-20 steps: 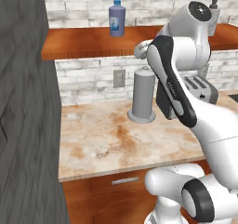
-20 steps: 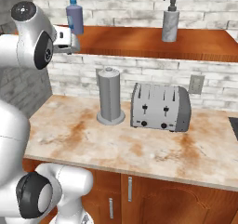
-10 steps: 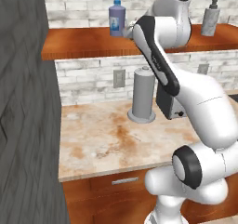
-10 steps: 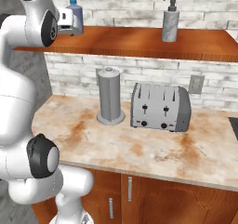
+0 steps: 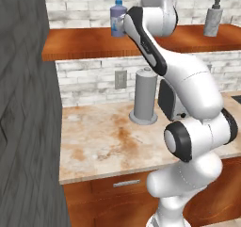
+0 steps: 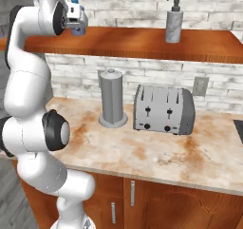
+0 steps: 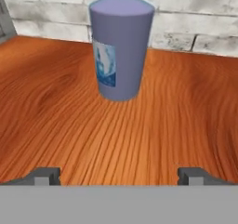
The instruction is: Locate and retrieve the soap dispenser and soap dispenser from the cabinet. Place them next to the sink.
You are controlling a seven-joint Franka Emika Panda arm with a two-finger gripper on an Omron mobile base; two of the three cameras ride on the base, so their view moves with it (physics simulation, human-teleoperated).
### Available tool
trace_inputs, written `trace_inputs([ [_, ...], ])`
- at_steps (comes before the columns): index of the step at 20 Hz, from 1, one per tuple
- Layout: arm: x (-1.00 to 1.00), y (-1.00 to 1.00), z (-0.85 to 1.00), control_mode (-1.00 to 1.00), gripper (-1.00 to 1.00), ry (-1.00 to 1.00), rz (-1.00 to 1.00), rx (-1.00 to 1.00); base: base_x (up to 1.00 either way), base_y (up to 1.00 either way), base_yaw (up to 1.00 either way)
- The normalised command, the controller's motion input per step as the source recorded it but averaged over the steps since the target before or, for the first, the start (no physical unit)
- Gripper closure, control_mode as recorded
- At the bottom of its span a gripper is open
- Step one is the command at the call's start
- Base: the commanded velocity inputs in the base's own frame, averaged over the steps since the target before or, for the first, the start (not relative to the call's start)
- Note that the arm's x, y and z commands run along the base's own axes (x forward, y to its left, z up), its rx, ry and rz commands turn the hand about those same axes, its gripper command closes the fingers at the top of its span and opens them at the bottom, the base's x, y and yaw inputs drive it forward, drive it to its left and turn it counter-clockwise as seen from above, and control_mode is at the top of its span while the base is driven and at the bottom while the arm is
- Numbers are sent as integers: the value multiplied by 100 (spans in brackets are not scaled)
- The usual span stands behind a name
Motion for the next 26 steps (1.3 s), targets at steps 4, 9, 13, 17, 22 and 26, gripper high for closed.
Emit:
trace_inputs([
  [4,57,17,-2,-100,-100,0,0,0,0,0,0],
  [9,51,2,-1,-100,-100,-3,0,0,0,0,0],
  [13,56,1,0,-100,-100,-9,0,0,0,0,0],
  [17,35,0,-14,-100,-100,-15,0,1,0,0,0],
  [22,18,0,-24,-100,-100,-18,-1,12,0,0,0],
  [26,18,3,-22,-100,-100,-12,0,11,0,0,0],
])
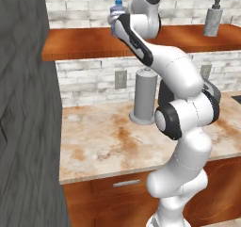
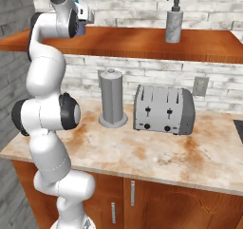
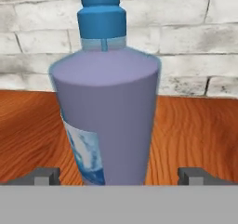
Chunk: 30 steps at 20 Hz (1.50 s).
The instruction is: Locate and retrieve the soap dispenser and soap dispenser from the cabinet. Place them next to the sink.
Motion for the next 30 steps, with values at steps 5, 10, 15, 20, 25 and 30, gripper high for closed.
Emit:
trace_inputs([
  [5,39,13,-6,-100,-100,-7,0,2,0,0,0],
  [10,48,16,7,-100,-100,2,3,-7,0,0,0],
  [15,30,11,7,-100,100,1,1,-7,0,0,0],
  [20,-7,-8,0,-100,100,-1,0,1,0,0,0],
  [25,-81,-21,1,-100,100,-10,-6,2,0,0,0],
  [30,-100,-25,0,-100,100,-5,-4,0,0,0,0],
])
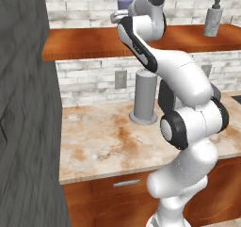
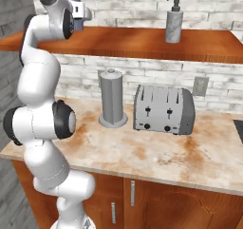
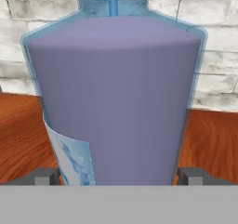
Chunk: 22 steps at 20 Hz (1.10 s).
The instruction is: Locate and retrieve the soap dispenser and soap dispenser from the cabinet. Place them next to the sink.
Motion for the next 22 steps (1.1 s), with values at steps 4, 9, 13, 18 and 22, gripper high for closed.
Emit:
trace_inputs([
  [4,-100,-27,0,-100,100,-2,-1,0,0,0,0],
  [9,-100,-36,-3,-100,100,-2,-2,-2,0,0,0],
  [13,-84,-48,-1,-100,100,3,-7,-4,0,0,0],
  [18,-63,-38,0,-100,100,7,-15,-2,0,0,0],
  [22,-43,-32,-10,-100,100,3,-22,-6,0,0,0],
])
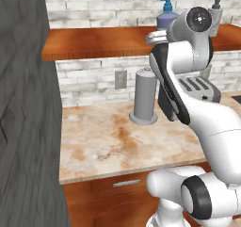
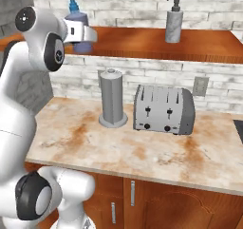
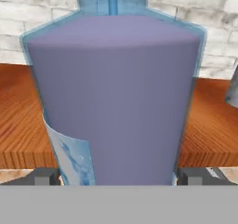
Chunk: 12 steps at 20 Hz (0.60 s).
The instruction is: Locate and retrieve the soap dispenser and soap dispenser from the cabinet. Place them next to the sink.
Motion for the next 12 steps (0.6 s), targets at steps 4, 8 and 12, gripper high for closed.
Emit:
trace_inputs([
  [4,-12,-69,-32,-100,100,2,-22,-3,0,0,0],
  [8,-14,-74,-40,-100,100,0,-22,-1,0,0,0],
  [12,-13,-77,-48,-100,100,0,-22,0,0,0,0],
])
